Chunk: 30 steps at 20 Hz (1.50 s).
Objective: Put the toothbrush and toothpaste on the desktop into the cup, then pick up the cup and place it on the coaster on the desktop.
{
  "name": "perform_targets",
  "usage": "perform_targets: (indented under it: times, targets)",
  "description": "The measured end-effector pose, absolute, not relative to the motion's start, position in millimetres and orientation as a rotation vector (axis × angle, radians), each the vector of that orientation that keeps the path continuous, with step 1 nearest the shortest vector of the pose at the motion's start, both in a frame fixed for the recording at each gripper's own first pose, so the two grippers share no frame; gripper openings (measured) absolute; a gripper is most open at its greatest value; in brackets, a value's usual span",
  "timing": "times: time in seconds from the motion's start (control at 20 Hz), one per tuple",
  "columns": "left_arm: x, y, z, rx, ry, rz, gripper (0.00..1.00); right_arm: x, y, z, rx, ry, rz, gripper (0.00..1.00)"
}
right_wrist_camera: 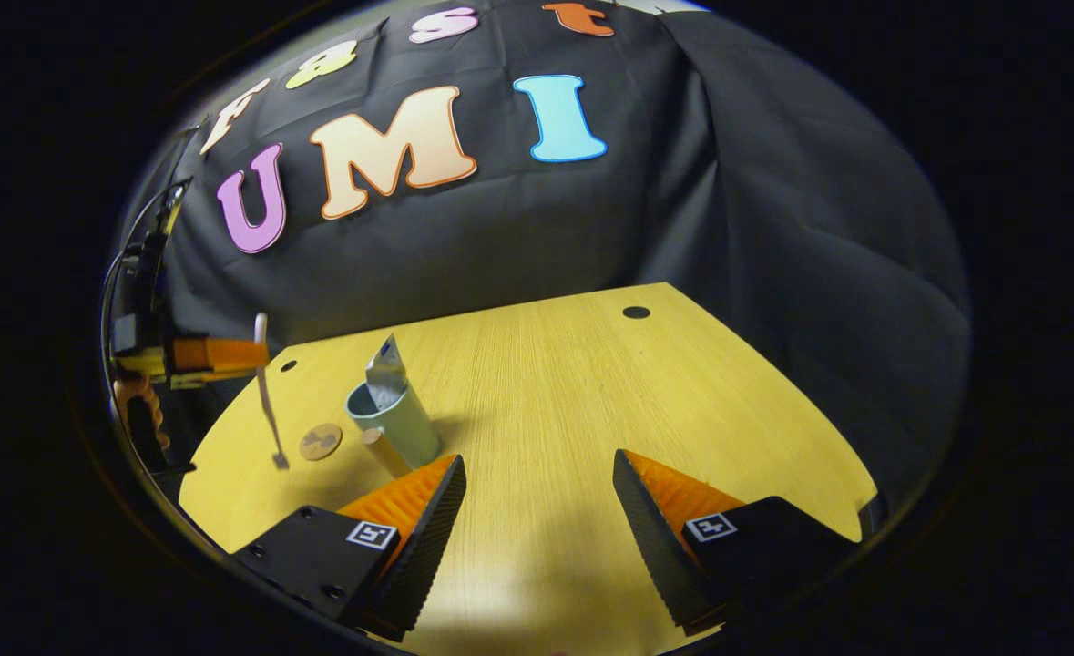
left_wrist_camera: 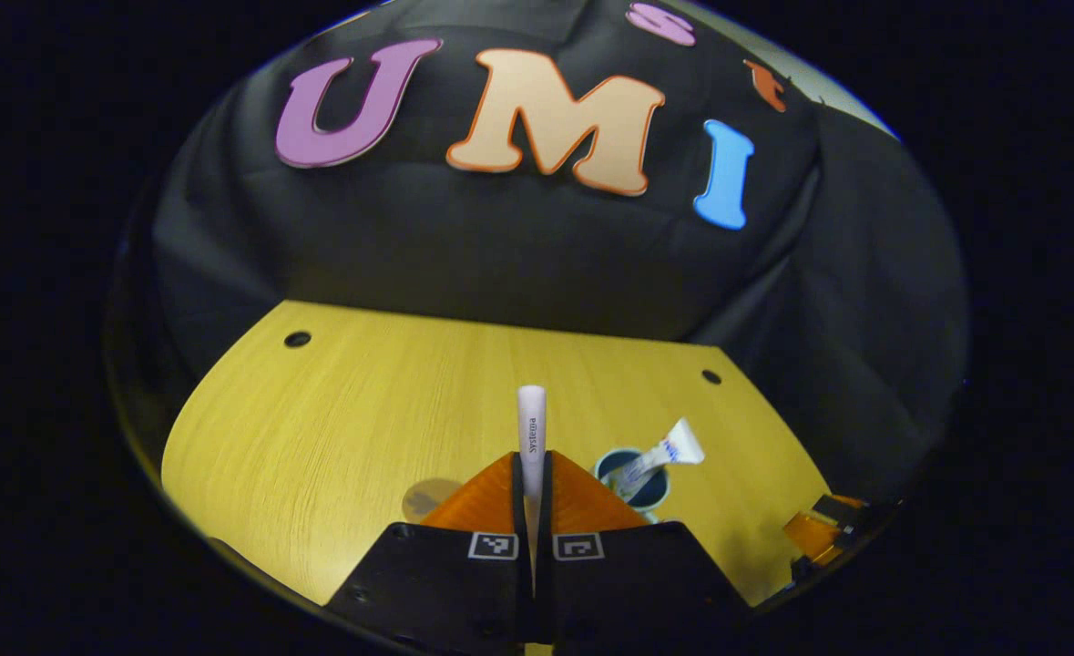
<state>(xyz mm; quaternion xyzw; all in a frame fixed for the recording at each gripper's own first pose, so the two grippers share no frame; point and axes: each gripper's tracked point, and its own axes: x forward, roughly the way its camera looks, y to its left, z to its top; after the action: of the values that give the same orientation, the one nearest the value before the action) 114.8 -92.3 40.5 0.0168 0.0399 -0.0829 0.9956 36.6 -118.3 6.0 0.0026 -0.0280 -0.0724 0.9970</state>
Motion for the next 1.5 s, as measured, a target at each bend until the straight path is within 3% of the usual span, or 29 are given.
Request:
perform_targets:
  times: [0.15, 0.25, 0.5, 0.65, 0.7, 0.85, 0.95, 1.05, 1.1, 1.15, 1.25, 1.3, 1.4, 1.45, 1.5]
  targets:
    - [119, -112, 72, 0.031, -0.071, -0.252, 0.0, 28, -109, -11, 0.022, -0.029, -0.16, 0.95]
    - [119, -126, 91, 0.012, -0.13, -0.316, 0.0, 23, -102, -21, 0.021, -0.017, -0.169, 0.99]
    - [139, -149, 90, -0.013, -0.166, -0.412, 0.0, 11, -82, -36, 0.05, 0.009, -0.162, 0.95]
    - [151, -155, 79, 0.003, -0.163, -0.433, 0.0, 3, -78, -45, 0.057, 0.023, -0.183, 0.99]
    - [155, -157, 75, 0.004, -0.157, -0.437, 0.0, 1, -78, -48, 0.06, 0.029, -0.192, 0.95]
    - [163, -159, 54, 0.012, -0.11, -0.439, 0.0, -1, -75, -56, 0.068, 0.048, -0.206, 0.99]
    - [161, -160, 40, 0.031, -0.087, -0.446, 0.0, -1, -73, -55, 0.063, 0.052, -0.208, 0.95]
    - [151, -164, 22, 0.043, -0.036, -0.493, 0.04, 0, -71, -52, 0.056, 0.054, -0.203, 0.99]
    - [146, -162, 18, 0.041, -0.023, -0.51, 0.12, 1, -69, -48, 0.053, 0.052, -0.199, 0.99]
    - [141, -160, 19, 0.036, -0.016, -0.524, 0.07, 2, -68, -44, 0.05, 0.05, -0.193, 0.99]
    - [125, -152, 23, 0.028, -0.018, -0.552, 0.24, 3, -65, -38, 0.038, 0.047, -0.183, 0.95]
    - [119, -145, 26, 0.034, -0.022, -0.548, 0.45, 5, -62, -36, 0.032, 0.048, -0.176, 0.99]
    - [110, -122, 33, 0.059, -0.032, -0.497, 0.86, 10, -54, -30, 0.022, 0.054, -0.15, 0.95]
    - [105, -110, 36, 0.07, -0.034, -0.467, 0.94, 13, -50, -27, 0.013, 0.061, -0.133, 0.99]
    - [99, -101, 38, 0.083, -0.03, -0.447, 0.94, 18, -45, -24, 0.0, 0.068, -0.117, 0.99]
